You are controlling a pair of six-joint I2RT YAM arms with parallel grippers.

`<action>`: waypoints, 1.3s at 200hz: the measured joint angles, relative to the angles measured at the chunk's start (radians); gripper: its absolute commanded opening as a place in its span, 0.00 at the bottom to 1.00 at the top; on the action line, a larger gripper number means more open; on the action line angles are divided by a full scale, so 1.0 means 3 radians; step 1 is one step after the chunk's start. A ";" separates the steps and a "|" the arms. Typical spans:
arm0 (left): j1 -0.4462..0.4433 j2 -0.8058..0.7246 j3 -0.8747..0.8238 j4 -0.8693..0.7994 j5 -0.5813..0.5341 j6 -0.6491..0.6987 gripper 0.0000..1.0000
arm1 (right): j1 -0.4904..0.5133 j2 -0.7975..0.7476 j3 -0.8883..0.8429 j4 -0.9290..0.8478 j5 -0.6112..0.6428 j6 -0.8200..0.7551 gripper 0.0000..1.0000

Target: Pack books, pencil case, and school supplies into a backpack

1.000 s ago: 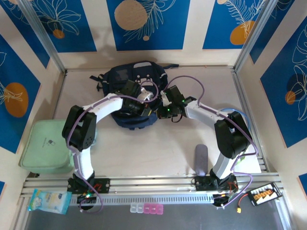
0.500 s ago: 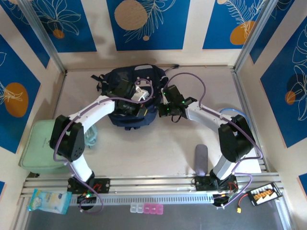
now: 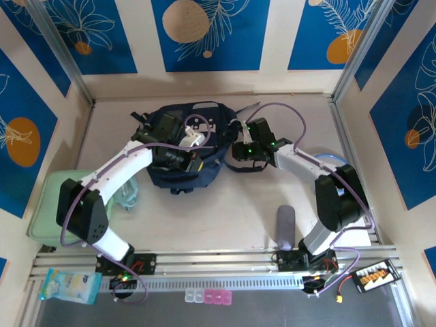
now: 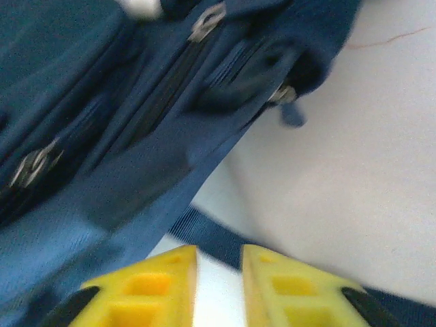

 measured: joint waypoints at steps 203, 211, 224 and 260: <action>0.0001 0.0038 0.0029 0.0008 0.0036 -0.0027 0.00 | 0.0328 0.0014 -0.0329 0.0738 -0.0952 -0.0287 0.00; 0.0001 0.0045 0.0029 0.0006 0.0036 -0.0028 0.00 | 0.0347 0.0013 -0.0329 0.0730 -0.0917 -0.0285 0.00; 0.0001 0.0051 0.0029 0.0006 0.0034 -0.0028 0.00 | 0.0375 0.0000 -0.0329 0.0712 -0.0858 -0.0290 0.00; 0.0001 0.0083 0.0029 0.0009 0.0036 -0.0062 0.00 | 0.0504 -0.0160 -0.0337 0.0618 -0.0782 -0.0312 0.00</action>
